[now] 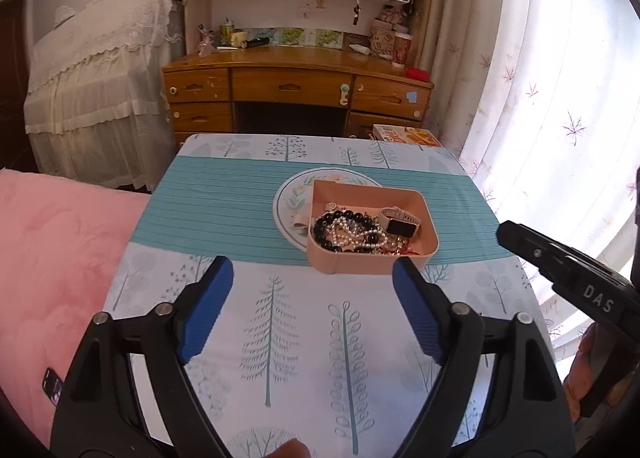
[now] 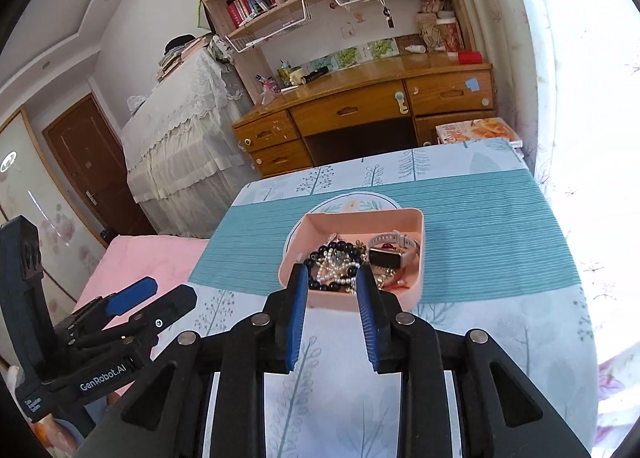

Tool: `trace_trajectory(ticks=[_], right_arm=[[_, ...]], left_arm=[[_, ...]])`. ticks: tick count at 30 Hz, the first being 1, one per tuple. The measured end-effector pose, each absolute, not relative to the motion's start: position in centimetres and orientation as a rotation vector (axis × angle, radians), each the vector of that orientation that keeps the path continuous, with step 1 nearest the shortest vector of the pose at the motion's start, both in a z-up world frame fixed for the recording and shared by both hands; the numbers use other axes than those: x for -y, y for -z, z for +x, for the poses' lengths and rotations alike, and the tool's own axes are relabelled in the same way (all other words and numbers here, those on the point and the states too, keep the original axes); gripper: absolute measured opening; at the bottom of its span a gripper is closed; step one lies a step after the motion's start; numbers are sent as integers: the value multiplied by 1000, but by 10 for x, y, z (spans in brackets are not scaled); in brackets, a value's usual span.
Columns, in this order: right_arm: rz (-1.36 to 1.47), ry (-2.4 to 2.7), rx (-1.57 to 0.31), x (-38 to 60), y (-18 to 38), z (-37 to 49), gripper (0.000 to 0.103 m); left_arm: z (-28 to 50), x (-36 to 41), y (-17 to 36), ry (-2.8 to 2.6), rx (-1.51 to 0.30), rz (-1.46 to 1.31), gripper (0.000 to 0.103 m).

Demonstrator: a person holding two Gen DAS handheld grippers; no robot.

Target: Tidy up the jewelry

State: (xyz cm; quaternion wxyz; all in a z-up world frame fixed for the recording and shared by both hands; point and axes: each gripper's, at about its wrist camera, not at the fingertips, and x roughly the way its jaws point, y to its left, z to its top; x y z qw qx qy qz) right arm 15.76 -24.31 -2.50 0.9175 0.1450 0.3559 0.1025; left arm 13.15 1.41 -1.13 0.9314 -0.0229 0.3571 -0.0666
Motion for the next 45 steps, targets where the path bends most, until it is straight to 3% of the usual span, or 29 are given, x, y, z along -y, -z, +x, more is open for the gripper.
trace_trajectory(ticks=[2,9,13,24,45], right_arm=[[285,-195,-717,242,17,135,37],[209,-197,-684,218,8,47,40],[209,-222,-667,198,14,5,57],[164,-214,-672,169,24,-37,59],[147,-195,-683,170,42,-18,59]], left_arm=[[114,-18,10,124,-727,-46,82],[57,-31,18,49,-755,-57,83],[33,-31,21,24,-741,-34,83],[9,-22,25,-18,-712,-13,83],[12,-23,37,-37,-723,-36,83]])
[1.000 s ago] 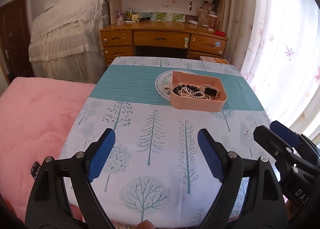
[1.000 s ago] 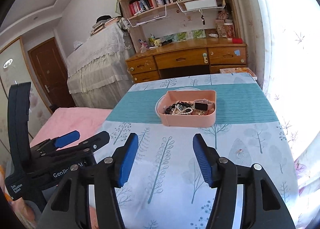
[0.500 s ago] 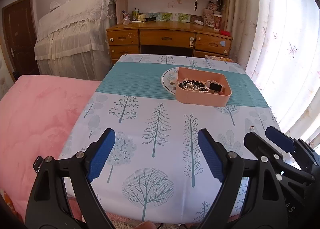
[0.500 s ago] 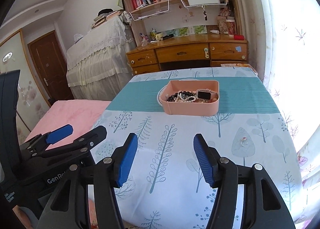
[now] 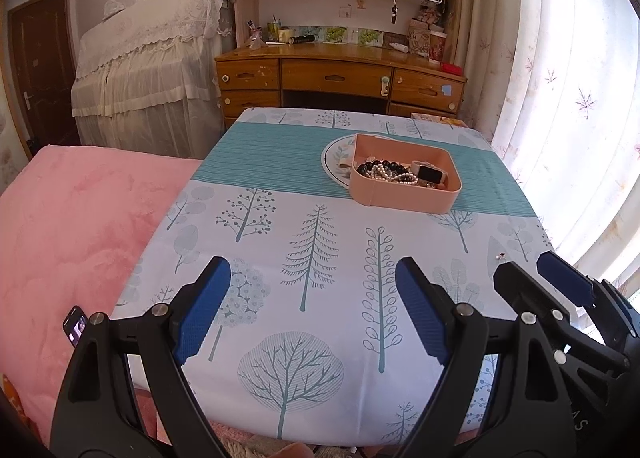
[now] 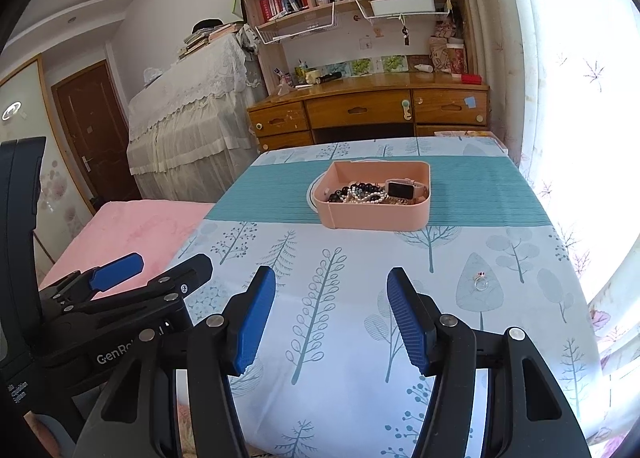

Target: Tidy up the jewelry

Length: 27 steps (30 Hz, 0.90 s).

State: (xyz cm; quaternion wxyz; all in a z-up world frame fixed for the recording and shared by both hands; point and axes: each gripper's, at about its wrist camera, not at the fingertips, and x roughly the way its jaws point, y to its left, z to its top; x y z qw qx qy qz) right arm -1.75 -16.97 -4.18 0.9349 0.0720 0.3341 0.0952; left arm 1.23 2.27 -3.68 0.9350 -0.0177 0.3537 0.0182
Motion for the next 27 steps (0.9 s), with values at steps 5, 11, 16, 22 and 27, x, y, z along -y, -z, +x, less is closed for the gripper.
trace_trajectory(ticks=[5,11,16,22,27], right_arm=[[135,-187,-655,171,38,-23,59],[132,-185,-642,172,36,-26,59],[132,-185,-644,172,37,-26,59],[133,-184,-650,172,38,-28,59],[133,-183,-652,171,38,-29,59]], left_arm=[[8,-21,35,-48,-698,-29,83],[6,-21,34,-50,-692,-29,83],[5,-20,34,-59,-695,-28,83],[4,-20,35,-65,-706,-24,83],[4,-21,37,-64,-709,-24,83]])
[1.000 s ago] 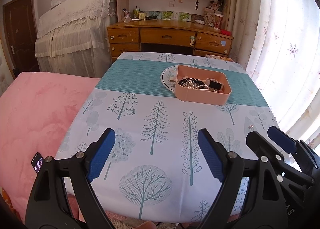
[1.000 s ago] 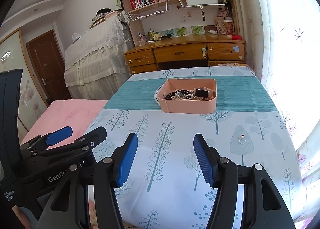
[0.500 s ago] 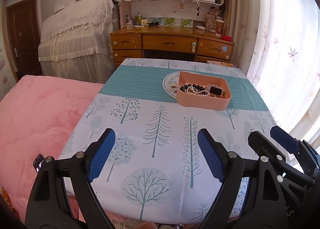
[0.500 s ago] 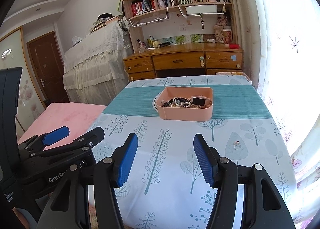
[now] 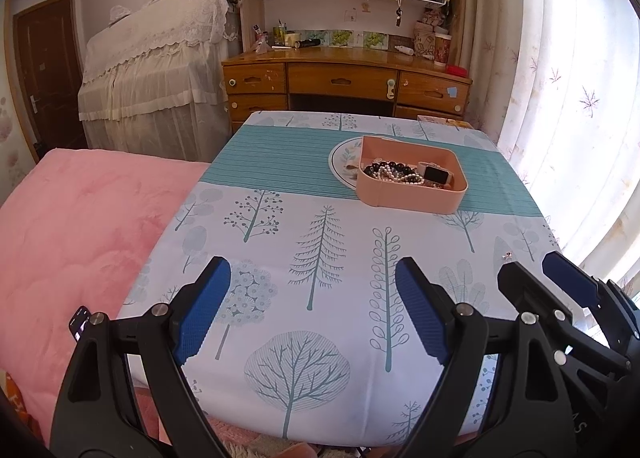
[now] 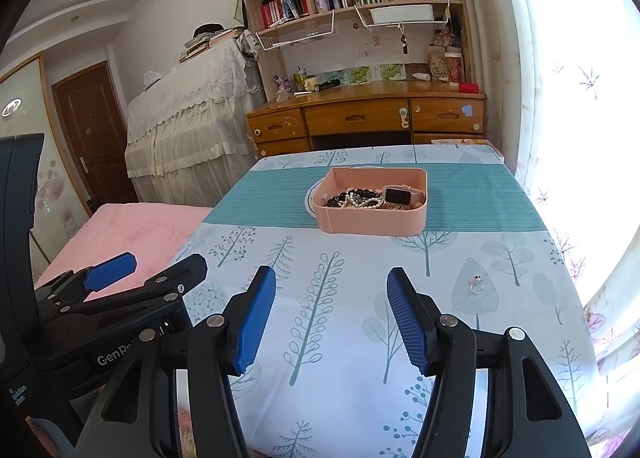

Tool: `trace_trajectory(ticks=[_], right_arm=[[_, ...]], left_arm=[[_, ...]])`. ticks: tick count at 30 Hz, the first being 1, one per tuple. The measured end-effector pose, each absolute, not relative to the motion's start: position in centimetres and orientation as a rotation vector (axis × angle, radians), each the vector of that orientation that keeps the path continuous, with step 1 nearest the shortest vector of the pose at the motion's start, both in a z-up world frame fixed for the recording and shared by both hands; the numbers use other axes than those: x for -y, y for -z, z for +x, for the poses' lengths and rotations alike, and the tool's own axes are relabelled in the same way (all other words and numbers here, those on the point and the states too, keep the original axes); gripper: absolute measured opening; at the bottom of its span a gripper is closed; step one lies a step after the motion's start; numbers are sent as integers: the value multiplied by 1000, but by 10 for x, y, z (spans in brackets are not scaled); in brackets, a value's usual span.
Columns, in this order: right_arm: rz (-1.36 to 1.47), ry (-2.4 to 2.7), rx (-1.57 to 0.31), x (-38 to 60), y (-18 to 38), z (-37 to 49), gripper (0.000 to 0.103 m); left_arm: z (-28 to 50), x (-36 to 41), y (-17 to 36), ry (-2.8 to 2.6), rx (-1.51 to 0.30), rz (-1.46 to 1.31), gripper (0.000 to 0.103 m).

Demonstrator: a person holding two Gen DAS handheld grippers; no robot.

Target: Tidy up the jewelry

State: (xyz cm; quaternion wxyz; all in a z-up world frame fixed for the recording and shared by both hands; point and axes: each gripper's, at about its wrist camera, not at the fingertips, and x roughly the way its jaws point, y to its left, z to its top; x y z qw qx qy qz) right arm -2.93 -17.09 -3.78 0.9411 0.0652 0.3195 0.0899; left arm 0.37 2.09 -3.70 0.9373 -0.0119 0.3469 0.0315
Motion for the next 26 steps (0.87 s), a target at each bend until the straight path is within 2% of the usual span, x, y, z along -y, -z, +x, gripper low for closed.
trace_trajectory(ticks=[26], right_arm=[[136,-185,-669,171,47,-33,59]], left_arm=[[10,-24,55,-65,-746,-21,83]])
